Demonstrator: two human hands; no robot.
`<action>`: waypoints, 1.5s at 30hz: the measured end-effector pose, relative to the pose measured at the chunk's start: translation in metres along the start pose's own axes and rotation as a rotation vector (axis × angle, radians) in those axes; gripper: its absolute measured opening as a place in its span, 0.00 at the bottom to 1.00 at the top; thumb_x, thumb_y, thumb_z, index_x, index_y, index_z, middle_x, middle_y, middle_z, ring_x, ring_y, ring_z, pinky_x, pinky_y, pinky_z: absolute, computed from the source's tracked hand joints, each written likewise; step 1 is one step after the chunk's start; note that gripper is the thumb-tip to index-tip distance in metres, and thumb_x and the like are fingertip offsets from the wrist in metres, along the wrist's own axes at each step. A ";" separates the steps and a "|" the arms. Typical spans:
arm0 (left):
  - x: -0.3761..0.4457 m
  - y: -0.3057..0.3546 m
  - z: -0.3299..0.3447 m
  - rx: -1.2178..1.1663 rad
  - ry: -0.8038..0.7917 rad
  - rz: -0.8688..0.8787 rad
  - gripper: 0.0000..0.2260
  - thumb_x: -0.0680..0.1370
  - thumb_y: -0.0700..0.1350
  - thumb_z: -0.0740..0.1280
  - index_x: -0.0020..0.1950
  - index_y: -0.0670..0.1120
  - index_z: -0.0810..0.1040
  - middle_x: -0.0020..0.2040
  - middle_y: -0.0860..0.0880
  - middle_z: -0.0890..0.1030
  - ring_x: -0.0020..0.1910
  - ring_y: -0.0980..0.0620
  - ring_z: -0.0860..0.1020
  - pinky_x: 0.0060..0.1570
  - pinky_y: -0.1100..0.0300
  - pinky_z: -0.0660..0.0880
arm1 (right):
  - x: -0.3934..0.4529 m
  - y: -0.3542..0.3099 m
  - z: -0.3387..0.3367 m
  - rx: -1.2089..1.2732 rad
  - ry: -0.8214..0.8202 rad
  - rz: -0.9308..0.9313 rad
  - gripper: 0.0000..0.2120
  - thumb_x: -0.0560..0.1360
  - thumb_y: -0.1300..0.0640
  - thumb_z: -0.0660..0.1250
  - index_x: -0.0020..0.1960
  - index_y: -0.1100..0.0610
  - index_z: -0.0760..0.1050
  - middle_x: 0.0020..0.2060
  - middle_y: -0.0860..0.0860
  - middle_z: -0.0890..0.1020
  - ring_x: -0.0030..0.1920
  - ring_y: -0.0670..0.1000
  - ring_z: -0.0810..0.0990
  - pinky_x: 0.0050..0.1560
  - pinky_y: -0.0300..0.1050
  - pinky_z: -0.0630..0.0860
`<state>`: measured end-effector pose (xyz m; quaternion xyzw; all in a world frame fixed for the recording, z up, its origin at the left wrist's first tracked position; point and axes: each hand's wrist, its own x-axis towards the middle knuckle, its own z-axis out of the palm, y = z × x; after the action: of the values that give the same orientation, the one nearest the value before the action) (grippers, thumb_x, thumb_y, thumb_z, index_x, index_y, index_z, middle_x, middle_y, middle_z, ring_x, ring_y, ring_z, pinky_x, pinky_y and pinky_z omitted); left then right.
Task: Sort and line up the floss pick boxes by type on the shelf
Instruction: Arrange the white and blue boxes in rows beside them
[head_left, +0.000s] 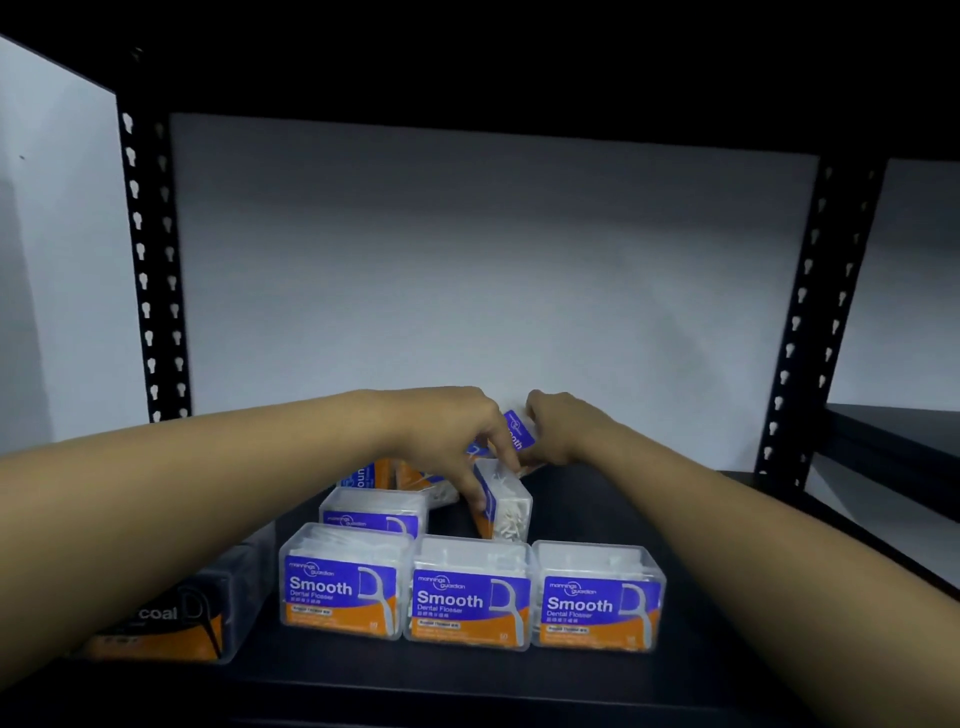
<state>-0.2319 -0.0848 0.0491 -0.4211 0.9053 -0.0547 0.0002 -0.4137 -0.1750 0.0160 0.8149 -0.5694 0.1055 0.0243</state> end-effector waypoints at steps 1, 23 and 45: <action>0.001 0.000 0.001 0.000 0.009 -0.005 0.22 0.71 0.57 0.78 0.64 0.58 0.82 0.63 0.56 0.81 0.60 0.57 0.78 0.61 0.54 0.78 | 0.001 0.004 0.002 0.024 -0.007 -0.004 0.33 0.68 0.40 0.79 0.65 0.55 0.70 0.61 0.54 0.80 0.52 0.53 0.77 0.47 0.46 0.71; 0.048 -0.009 0.019 0.026 0.118 -0.264 0.24 0.71 0.64 0.73 0.62 0.54 0.80 0.57 0.54 0.80 0.55 0.52 0.78 0.54 0.55 0.77 | -0.003 0.064 -0.001 0.062 -0.025 -0.038 0.23 0.74 0.46 0.76 0.64 0.55 0.75 0.63 0.55 0.80 0.57 0.54 0.78 0.52 0.45 0.72; -0.088 -0.087 -0.011 -0.192 -0.075 -0.653 0.28 0.75 0.64 0.70 0.70 0.52 0.73 0.65 0.53 0.79 0.61 0.51 0.77 0.59 0.58 0.71 | -0.066 -0.043 -0.057 0.065 -0.117 -0.358 0.12 0.72 0.48 0.76 0.51 0.46 0.76 0.50 0.47 0.83 0.48 0.50 0.83 0.51 0.48 0.80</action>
<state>-0.1091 -0.0727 0.0642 -0.6885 0.7232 0.0489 -0.0235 -0.4036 -0.0900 0.0619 0.9084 -0.4119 0.0703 -0.0167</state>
